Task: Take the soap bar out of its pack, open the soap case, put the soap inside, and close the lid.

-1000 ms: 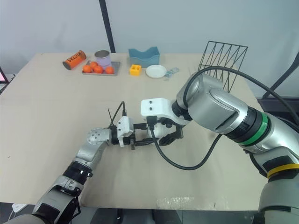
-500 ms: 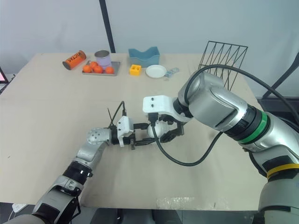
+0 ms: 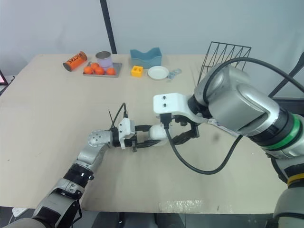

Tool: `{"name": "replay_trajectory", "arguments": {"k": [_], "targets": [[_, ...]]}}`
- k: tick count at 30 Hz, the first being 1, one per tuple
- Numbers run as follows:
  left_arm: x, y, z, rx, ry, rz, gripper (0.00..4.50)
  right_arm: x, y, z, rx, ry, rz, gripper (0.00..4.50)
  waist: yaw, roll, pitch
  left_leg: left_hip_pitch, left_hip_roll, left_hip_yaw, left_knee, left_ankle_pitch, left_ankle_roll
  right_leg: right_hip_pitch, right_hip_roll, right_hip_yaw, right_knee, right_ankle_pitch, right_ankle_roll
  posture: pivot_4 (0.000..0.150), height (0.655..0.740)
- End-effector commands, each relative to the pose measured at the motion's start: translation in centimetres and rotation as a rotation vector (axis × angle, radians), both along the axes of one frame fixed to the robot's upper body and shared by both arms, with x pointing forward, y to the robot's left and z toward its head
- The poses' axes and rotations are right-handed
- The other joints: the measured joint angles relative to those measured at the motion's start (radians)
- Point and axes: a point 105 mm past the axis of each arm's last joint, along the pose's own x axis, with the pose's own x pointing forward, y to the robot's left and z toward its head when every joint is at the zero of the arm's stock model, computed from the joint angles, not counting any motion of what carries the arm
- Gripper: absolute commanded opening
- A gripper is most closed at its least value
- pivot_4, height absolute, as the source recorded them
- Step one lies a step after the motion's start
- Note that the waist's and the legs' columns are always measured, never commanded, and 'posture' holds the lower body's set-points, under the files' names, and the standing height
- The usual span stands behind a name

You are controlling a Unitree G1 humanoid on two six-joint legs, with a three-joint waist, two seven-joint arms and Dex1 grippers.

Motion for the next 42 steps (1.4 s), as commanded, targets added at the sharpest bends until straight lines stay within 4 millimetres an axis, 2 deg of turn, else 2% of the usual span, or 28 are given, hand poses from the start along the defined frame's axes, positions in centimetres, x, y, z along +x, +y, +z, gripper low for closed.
{"name": "replay_trajectory", "arguments": {"k": [1, 4, 6, 8, 10, 11, 12, 14, 16, 18, 23, 26, 32, 42], "targets": [[0.2, 0.7, 0.2, 0.004, -0.013, 0.014, 1.91, 0.6, -1.0, 2.2, 0.033, -0.091, -0.029, 4.44, 0.0, 0.0, 0.0, 0.0, 0.0, 0.0, 0.0, 0.0, 0.0, 0.0, 0.0, 0.0, 0.0, 0.0, 0.0, 0.15, 0.74], [0.1, 0.8, 0.1, 0.005, -0.01, 0.011, 1.91, 1.3, -2.1, 3.3, 0.057, -0.123, -0.083, 4.44, 0.0, 0.0, 0.0, 0.0, 0.0, 0.0, 0.0, 0.0, 0.0, 0.0, 0.0, 0.0, 0.0, 0.0, 0.0, 0.15, 0.74], [0.0, 0.8, 0.1, 0.004, -0.007, 0.008, 1.91, 1.6, -2.7, 3.8, 0.072, -0.143, -0.107, 3.92, 0.0, 0.0, 0.0, 0.0, 0.0, 0.0, 0.0, 0.0, 0.0, 0.0, 0.0, 0.0, 0.0, 0.0, 0.0, 0.15, 0.74], [-0.1, 0.8, 0.1, 0.001, -0.005, 0.004, 1.91, 1.4, -3.0, 4.3, 0.09, -0.142, -0.11, 3.23, 0.0, 0.0, 0.0, 0.0, 0.0, 0.0, 0.0, 0.0, 0.0, 0.0, 0.0, 0.0, 0.0, 0.0, 0.0, 0.15, 0.74], [-0.2, 0.7, 0.1, -0.003, -0.004, 0.001, 1.91, 1.0, -3.0, 4.6, 0.119, -0.136, -0.106, 2.37, -0.001, 0.0, 0.0, 0.0, 0.0, 0.0, -0.001, 0.0, 0.0, 0.0, 0.0, 0.0, -0.001, 0.0, 0.0, 0.15, 0.74], [-0.2, 0.7, 0.1, -0.006, -0.003, 0.0, 1.91, 0.7, -2.8, 4.7, 0.14, -0.126, -0.098, 1.67, -0.001, 0.0, 0.0, 0.0, 0.0, 0.0, -0.001, 0.0, 0.0, 0.0, 0.0, 0.0, -0.001, 0.0, 0.0, 0.15, 0.74], [-0.2, 0.7, 0.2, -0.011, -0.002, 0.0, 1.91, 0.2, -2.5, 4.9, 0.169, -0.104, -0.078, 1.41, -0.001, 0.0, 0.0, 0.0, 0.0, 0.0, -0.001, 0.0, 0.0, 0.0, 0.0, 0.0, -0.001, 0.0, 0.0, 0.15, 0.74], [-0.4, 0.6, 0.3, -0.032, -0.007, 0.0, 1.91, -1.5, -1.6, 5.2, 0.24, -0.034, -0.024, 0.42, 0.0, 0.0, 0.0, 0.0, 0.0, 0.0, -0.001, 0.0, 0.0, 0.0, 0.0, 0.0, 0.0, 0.0, 0.0, 0.15, 0.74], [-0.7, 0.6, 0.3, -0.051, -0.002, -0.008, 1.91, -3.1, -0.7, 5.2, 0.314, 0.025, 0.03, 0.03, 0.0, 0.0, 0.0, 0.0, 0.0, 0.001, -0.001, 0.0, 0.0, 0.0, 0.0, 0.0, -0.001, 0.0, 0.0, 0.15, 0.74], [-1.1, 0.6, 0.3, -0.064, -0.008, -0.02, 1.91, -4.2, -0.2, 5.0, 0.367, 0.095, 0.04, 0.03, 0.0, 0.0, 0.0, 0.0, 0.0, 0.001, -0.001, 0.0, 0.0, 0.0, 0.0, 0.0, -0.001, 0.0, 0.0, 0.15, 0.74], [-1.3, 0.8, 0.3, -0.074, -0.012, -0.022, 1.91, -5.3, 0.6, 3.4, 0.437, 0.202, 0.006, 0.03, 0.001, 0.0, 0.0, 0.0, 0.0, 0.001, -0.001, 0.0, 0.0, 0.001, 0.0, 0.0, 0.0, 0.0, 0.0, 0.15, 0.74], [-1.3, 0.8, 0.3, -0.072, -0.012, -0.018, 1.91, -4.6, 1.1, 1.9, 0.458, 0.219, -0.05, 0.03, 0.0, 0.0, 0.0, 0.0, 0.0, 0.0, -0.001, 0.0, 0.0, 0.001, 0.0, 0.0, 0.0, 0.0, 0.0, 0.15, 0.74], [-1.2, 0.9, 0.3, -0.066, -0.014, -0.015, 1.91, -2.9, 1.4, 1.0, 0.508, 0.222, -0.15, 0.03, 0.001, 0.0, 0.0, 0.0, 0.0, 0.001, -0.001, 0.0, 0.0, 0.0, 0.0, 0.0, -0.001, 0.0, 0.0, 0.15, 0.74], [-1.2, 0.8, 0.4, -0.066, -0.017, -0.015, 1.91, -2.0, 1.8, -0.6, 0.539, 0.271, -0.204, 0.03, 0.0, 0.0, 0.0, 0.0, 0.0, 0.001, -0.001, 0.0, 0.0, 0.0, 0.0, 0.0, 0.0, 0.0, 0.0, 0.15, 0.74]]}}
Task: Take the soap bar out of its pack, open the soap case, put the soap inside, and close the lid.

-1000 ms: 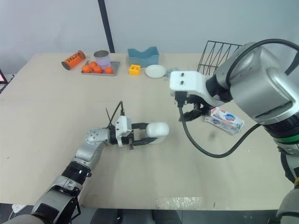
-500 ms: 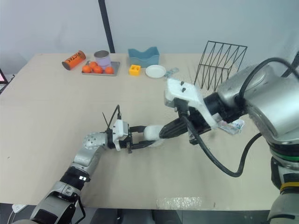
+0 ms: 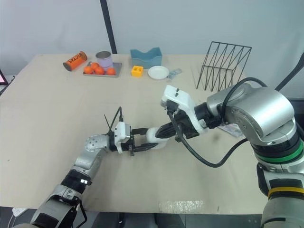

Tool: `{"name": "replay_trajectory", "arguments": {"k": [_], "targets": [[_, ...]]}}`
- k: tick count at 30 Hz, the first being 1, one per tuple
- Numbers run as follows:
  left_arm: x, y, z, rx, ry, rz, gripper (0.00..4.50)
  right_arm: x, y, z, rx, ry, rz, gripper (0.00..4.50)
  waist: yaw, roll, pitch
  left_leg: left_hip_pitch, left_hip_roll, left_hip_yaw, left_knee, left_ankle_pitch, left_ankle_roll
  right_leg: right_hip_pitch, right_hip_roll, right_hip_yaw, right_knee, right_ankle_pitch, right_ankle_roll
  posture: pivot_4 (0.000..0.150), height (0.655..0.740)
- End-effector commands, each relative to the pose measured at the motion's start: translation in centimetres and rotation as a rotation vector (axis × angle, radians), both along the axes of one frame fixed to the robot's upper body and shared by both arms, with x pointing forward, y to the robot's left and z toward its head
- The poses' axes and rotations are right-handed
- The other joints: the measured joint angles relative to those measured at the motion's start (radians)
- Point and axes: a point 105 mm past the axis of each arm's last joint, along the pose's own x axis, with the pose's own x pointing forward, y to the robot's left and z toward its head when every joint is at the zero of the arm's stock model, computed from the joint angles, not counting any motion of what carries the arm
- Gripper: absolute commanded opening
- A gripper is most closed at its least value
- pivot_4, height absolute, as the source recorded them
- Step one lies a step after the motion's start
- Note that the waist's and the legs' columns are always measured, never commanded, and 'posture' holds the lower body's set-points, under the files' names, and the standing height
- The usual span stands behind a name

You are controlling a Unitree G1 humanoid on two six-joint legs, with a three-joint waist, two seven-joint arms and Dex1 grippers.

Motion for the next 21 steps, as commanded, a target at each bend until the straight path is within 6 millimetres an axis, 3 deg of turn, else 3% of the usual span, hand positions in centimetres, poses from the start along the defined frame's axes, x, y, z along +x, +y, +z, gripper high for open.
{"name": "replay_trajectory", "arguments": {"k": [1, 21], "targets": [[-0.2, 0.0, 0.9, -0.011, -0.04, -0.008, 1.91, 0.2, 0.4, 0.0, 0.011, -0.014, 0.005, 0.03, 0.0, 0.0, 0.0, 0.0, 0.0, 0.0, 0.0, 0.0, 0.0, 0.0, 0.0, 0.0, 0.0, 0.0, 0.0, 0.15, 0.74], [-0.7, 0.2, 1.1, -0.019, -0.045, -0.034, 1.91, 1.7, 0.2, -2.2, 0.006, 0.01, -0.065, 0.03, -0.001, 0.0, 0.0, 0.0, 0.0, 0.0, 0.0, 0.0, 0.0, 0.0, 0.0, 0.0, 0.0, 0.0, 0.0, 0.15, 0.74]]}}
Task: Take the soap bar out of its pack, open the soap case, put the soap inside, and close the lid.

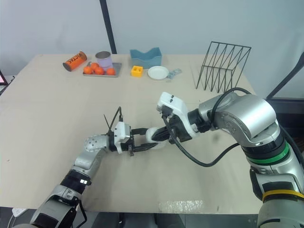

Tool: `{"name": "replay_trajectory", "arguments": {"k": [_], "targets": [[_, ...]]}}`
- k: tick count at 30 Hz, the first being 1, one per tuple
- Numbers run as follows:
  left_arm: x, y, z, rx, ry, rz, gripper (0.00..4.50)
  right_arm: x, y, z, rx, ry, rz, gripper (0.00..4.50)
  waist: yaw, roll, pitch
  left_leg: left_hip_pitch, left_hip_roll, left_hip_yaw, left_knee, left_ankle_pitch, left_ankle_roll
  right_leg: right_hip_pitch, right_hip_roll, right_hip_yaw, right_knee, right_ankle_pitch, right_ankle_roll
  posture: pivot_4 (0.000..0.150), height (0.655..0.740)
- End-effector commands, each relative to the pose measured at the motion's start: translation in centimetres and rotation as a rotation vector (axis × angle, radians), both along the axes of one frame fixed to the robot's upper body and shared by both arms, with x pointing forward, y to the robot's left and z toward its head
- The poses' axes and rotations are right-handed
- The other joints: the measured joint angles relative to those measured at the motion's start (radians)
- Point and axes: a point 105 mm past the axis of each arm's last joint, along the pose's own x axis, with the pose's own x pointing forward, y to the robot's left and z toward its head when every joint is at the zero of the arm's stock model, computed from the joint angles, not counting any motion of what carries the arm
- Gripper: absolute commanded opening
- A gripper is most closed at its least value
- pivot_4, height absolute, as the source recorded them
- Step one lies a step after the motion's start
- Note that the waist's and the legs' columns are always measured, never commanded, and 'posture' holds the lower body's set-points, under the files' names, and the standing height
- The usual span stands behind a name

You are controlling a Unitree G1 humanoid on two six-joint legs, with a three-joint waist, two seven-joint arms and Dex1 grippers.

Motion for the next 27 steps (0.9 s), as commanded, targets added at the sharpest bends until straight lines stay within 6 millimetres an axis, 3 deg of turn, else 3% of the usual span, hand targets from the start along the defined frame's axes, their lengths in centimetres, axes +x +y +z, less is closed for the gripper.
{"name": "replay_trajectory", "arguments": {"k": [1, 8, 14, 27], "targets": [[-0.7, 0.1, 1.1, -0.022, -0.045, -0.035, 1.91, 1.1, -0.7, -0.6, -0.018, -0.007, -0.063, 0.03, 0.0, 0.0, 0.0, 0.0, 0.0, 0.0, 0.0, 0.0, 0.0, 0.0, 0.0, 0.0, 0.0, 0.0, 0.0, 0.15, 0.74], [-0.9, 0.2, 1.1, -0.018, -0.039, -0.041, 1.91, 1.9, -1.5, -0.7, -0.005, 0.005, -0.093, 0.03, 0.0, 0.0, 0.0, 0.0, 0.0, 0.0, 0.0, 0.0, 0.0, 0.0, 0.0, 0.0, 0.0, 0.0, 0.0, 0.15, 0.74], [-0.9, 0.3, 1.2, -0.022, -0.038, -0.038, 1.91, 1.8, -2.2, -2.1, -0.025, 0.037, -0.111, 0.03, -0.001, 0.0, 0.0, 0.0, 0.001, 0.0, 0.0, 0.0, 0.0, 0.0, 0.001, 0.0, 0.0, 0.0, 0.0, 0.15, 0.74], [-1.1, 0.4, 1.5, -0.025, -0.041, -0.052, 1.91, 3.0, -3.6, -3.3, -0.036, 0.059, -0.198, 0.03, -0.002, -0.002, -0.002, 0.002, 0.001, 0.0, 0.0, 0.0, 0.0, 0.001, 0.001, 0.001, 0.0, 0.0, 0.0, 0.15, 0.74]]}}
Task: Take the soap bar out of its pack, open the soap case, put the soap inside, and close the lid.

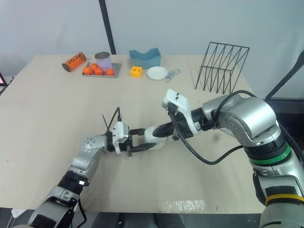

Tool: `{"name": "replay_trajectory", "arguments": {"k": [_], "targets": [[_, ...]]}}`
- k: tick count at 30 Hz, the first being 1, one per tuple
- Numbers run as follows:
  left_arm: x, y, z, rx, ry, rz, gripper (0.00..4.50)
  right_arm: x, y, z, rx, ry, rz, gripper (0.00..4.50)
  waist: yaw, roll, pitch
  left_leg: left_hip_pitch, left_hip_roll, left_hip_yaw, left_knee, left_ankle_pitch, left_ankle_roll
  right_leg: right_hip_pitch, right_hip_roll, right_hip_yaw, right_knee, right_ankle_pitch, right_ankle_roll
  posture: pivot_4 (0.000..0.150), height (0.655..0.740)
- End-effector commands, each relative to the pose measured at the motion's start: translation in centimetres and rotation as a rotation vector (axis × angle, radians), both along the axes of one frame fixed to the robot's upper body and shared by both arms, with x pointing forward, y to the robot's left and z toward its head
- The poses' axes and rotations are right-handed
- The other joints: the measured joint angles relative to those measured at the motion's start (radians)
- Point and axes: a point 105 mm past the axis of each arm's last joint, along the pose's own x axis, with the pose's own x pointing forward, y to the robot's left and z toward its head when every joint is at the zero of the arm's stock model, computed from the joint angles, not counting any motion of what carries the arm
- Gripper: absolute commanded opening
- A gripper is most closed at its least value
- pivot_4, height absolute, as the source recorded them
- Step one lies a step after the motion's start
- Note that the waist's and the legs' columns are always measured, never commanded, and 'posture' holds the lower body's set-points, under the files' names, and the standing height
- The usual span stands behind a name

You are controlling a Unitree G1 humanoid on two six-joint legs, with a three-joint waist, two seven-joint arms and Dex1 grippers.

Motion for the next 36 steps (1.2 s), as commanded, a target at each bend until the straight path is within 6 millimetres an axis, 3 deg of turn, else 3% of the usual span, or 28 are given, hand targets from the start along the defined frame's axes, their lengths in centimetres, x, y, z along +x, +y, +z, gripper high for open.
{"name": "replay_trajectory", "arguments": {"k": [1, 12, 22, 27, 32, 36], "targets": [[-1.1, -0.1, 1.5, -0.029, -0.074, -0.062, 1.91, 1.8, -2.6, -2.8, -0.096, 0.064, -0.181, 0.03, 0.0, -0.001, -0.001, 0.0, 0.0, 0.0, 0.0, 0.0, 0.0, 0.0, 0.0, 0.0, 0.0, 0.0, 0.0, 0.15, 0.74], [-1.3, 0.0, 1.3, -0.017, -0.081, -0.066, 1.91, 1.9, -2.5, -3.6, -0.104, 0.1, -0.206, 0.03, -0.001, -0.003, -0.003, 0.001, 0.001, 0.0, 0.0, 0.0, 0.0, 0.0, 0.002, 0.001, 0.0, 0.0, 0.0, 0.15, 0.74], [-1.4, 0.1, 1.3, -0.016, -0.088, -0.072, 1.91, 3.2, -3.4, -4.4, -0.061, 0.209, -0.34, 0.03, 0.001, -0.01, -0.007, 0.002, 0.002, 0.001, -0.001, 0.0, 0.0, 0.002, 0.003, 0.002, 0.0, 0.0, 0.0, 0.15, 0.74], [-1.4, 0.2, 1.3, -0.014, -0.091, -0.069, 1.91, 3.1, -3.6, -5.2, -0.083, 0.219, -0.352, 0.03, 0.003, 0.0, 0.0, -0.004, 0.0, 0.003, -0.001, 0.0, 0.0, -0.004, 0.0, 0.004, 0.0, 0.0, 0.0, 0.15, 0.74], [-1.2, 0.3, 1.1, -0.008, -0.087, -0.065, 1.91, 3.2, -3.8, -4.8, -0.08, 0.202, -0.356, 0.03, 0.003, 0.0, 0.0, -0.004, 0.0, 0.004, 0.0, 0.0, 0.001, -0.004, 0.0, 0.004, 0.0, 0.0, 0.0, 0.15, 0.74], [-1.3, 0.5, 1.1, -0.007, -0.084, -0.066, 1.91, 4.3, -4.9, -3.9, -0.072, 0.161, -0.416, 0.03, 0.003, 0.0, 0.0, -0.004, 0.0, 0.004, 0.0, 0.0, 0.001, -0.004, 0.0, 0.004, 0.0, 0.0, 0.0, 0.15, 0.74]]}}
